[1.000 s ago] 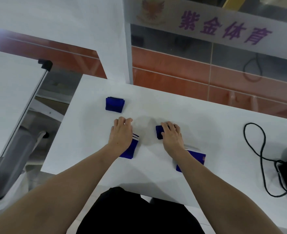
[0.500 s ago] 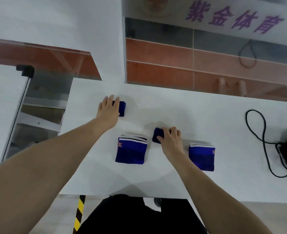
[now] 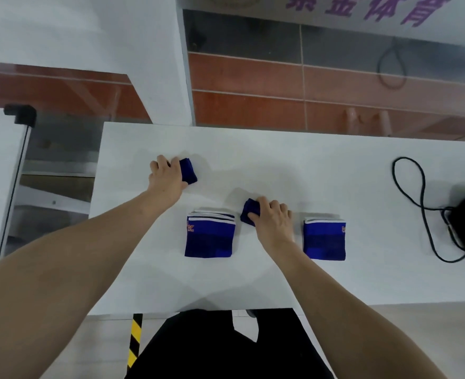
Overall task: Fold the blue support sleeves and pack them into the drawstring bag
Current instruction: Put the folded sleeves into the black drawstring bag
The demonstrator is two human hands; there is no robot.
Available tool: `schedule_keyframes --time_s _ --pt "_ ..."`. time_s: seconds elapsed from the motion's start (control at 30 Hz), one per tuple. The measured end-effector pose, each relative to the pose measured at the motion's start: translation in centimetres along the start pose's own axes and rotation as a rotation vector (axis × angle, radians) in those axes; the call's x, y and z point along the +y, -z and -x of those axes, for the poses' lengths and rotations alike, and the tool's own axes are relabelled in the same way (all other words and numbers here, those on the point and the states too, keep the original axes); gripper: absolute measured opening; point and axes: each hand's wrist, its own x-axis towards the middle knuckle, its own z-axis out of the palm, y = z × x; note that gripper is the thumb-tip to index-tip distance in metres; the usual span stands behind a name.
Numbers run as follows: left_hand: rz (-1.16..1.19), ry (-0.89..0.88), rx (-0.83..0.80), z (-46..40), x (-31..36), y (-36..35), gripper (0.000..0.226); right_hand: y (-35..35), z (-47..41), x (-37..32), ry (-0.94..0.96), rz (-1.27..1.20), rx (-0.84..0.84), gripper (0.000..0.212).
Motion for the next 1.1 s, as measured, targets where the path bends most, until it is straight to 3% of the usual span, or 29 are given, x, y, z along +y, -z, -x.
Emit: schedule_keyframes --time_s 0.1,0.27,0.53,0.83,1.1 --pt "-0.029 0.008 0.017 0.8 0.4 -0.4 0.062 0.0 0.6 -0.1 0.004 -0.084 -0.008 0.034" --pt "-0.058 -0.045 0.134 3.0 2.1 -0.4 0.039 0.9 2.0 1.1 -0.019 -0.370 0.085 0.027" --pt "0.316 -0.191 0.189 10.0 13.2 0.5 0.047 6.0 6.6 6.8 -0.164 -0.801 0.261 0.027" --pt "0.488 -0.326 0.190 22.8 33.1 -4.3 0.045 11.3 15.6 23.6 -0.187 -1.059 0.412 0.029" --pt "0.428 -0.489 0.157 32.4 49.5 -10.4 0.054 12.1 23.9 39.7 -0.318 -1.130 0.528 0.031"
